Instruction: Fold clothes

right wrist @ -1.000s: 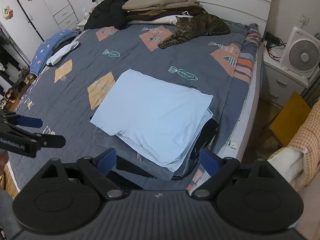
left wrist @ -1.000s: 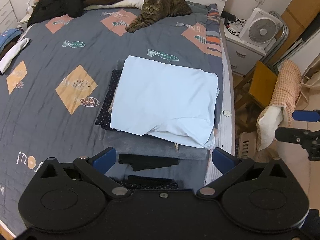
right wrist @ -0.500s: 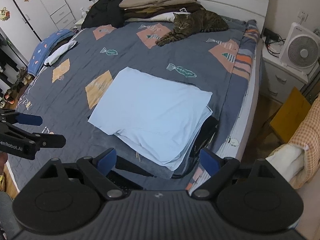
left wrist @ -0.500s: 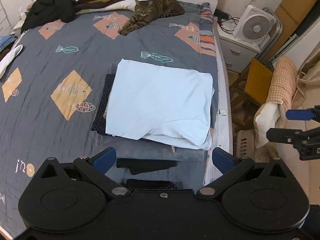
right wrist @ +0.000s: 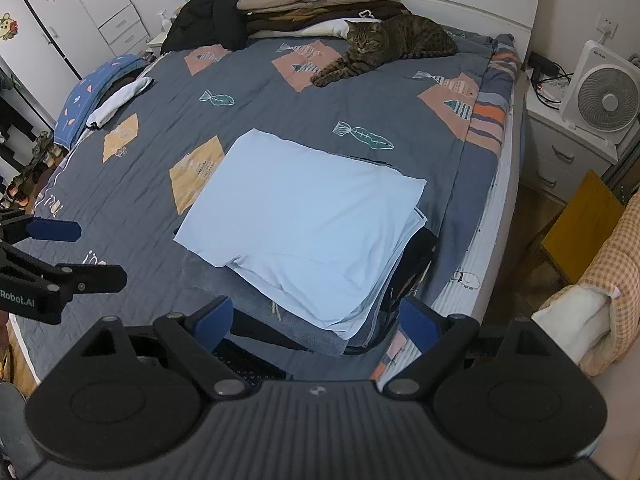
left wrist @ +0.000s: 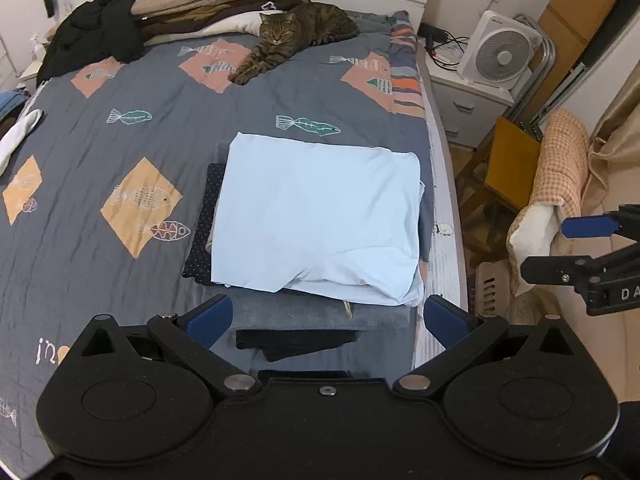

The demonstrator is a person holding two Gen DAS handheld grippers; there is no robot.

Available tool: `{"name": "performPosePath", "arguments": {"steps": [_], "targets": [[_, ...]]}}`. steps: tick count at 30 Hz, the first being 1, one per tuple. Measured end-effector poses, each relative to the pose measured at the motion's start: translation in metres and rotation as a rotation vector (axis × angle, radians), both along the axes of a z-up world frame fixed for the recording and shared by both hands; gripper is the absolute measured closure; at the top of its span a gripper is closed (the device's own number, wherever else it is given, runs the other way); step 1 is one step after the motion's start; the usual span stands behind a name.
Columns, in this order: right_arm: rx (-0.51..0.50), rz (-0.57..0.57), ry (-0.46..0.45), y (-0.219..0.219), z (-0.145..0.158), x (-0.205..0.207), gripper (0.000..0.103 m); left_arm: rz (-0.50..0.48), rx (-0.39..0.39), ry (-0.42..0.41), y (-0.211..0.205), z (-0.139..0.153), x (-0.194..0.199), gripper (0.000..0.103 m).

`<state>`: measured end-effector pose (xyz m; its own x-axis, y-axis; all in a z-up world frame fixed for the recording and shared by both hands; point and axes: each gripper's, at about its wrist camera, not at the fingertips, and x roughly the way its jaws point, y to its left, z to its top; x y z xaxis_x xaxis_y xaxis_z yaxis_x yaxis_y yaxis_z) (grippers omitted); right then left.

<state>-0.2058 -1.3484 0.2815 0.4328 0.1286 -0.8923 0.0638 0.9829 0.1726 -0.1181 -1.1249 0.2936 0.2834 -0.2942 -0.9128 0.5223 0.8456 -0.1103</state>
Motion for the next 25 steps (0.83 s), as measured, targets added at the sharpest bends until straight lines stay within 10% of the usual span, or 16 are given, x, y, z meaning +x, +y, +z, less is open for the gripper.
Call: {"name": "performPosePath", "arguments": {"steps": [12, 25], "targets": [[0.001, 0.005, 0.012, 0.002, -0.003, 0.002, 0.013, 0.032, 0.054, 0.0, 0.001, -0.004, 0.004, 0.0], [0.0, 0.005, 0.014, 0.004, -0.004, 0.004, 0.013, 0.081, -0.053, 0.044, 0.013, -0.005, 0.011, 0.0]]}}
